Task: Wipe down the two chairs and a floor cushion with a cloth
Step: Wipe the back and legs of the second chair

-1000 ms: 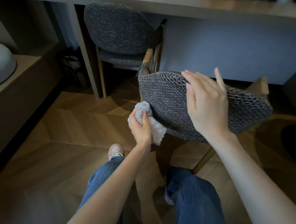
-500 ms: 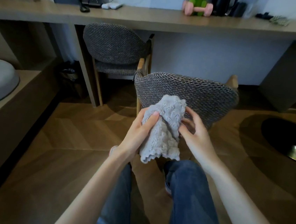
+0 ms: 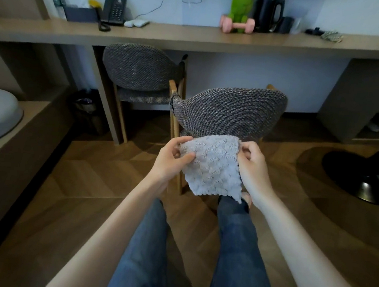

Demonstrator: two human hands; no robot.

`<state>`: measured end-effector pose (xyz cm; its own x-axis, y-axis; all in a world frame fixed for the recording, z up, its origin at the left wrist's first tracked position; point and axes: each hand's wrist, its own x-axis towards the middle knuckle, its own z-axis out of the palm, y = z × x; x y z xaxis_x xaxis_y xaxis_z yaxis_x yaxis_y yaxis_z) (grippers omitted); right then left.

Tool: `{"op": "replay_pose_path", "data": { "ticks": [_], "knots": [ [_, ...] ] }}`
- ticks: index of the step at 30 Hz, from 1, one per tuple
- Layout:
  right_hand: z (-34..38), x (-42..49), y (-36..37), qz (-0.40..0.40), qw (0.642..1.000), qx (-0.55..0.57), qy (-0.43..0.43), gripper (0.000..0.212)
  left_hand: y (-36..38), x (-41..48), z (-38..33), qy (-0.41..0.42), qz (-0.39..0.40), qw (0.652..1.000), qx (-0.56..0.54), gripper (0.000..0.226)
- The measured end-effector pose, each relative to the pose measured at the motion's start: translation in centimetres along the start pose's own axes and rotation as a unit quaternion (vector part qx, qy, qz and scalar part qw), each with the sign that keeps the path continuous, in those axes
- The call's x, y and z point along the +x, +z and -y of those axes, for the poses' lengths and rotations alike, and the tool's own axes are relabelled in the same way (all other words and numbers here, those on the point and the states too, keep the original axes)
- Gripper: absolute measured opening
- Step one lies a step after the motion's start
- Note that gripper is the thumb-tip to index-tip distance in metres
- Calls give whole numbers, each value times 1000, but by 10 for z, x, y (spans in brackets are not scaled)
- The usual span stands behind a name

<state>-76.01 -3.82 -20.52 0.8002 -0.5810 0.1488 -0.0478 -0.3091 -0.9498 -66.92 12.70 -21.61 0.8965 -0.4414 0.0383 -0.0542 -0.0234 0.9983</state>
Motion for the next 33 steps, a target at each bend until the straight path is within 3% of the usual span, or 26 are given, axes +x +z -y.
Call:
{"op": "replay_pose_path", "data": {
  "ticks": [3,6,7,11,14,17,22,26,33],
  "knots": [
    [-4,-7,-2,2,998,38,41,28,2,-4,8,-13,0,1000,11,37],
    [-10,-16,-2,56,992,57,93,50,5,-7,15,1,-2,998,63,42],
    [-13,-19,-2,68,992,47,97,50,5,-7,16,9,1,997,78,41],
    [-25,-20,-6,62,995,48,64,13,2,-3,20,33,21,986,160,36],
    [-33,-13,-6,13,999,-32,-9,13,-4,3,26,49,30,970,236,29],
    [-41,-3,5,35,998,-26,-33,17,-12,13,37,64,28,956,285,19],
    [-56,31,44,65,996,46,27,21,-29,57,59,-7,25,982,185,13],
    [-77,79,90,104,982,112,108,40,-42,116,93,-61,-20,991,121,11],
    [-134,164,160,31,964,105,244,40,-58,218,155,-167,-25,978,122,30]
  ]
}}
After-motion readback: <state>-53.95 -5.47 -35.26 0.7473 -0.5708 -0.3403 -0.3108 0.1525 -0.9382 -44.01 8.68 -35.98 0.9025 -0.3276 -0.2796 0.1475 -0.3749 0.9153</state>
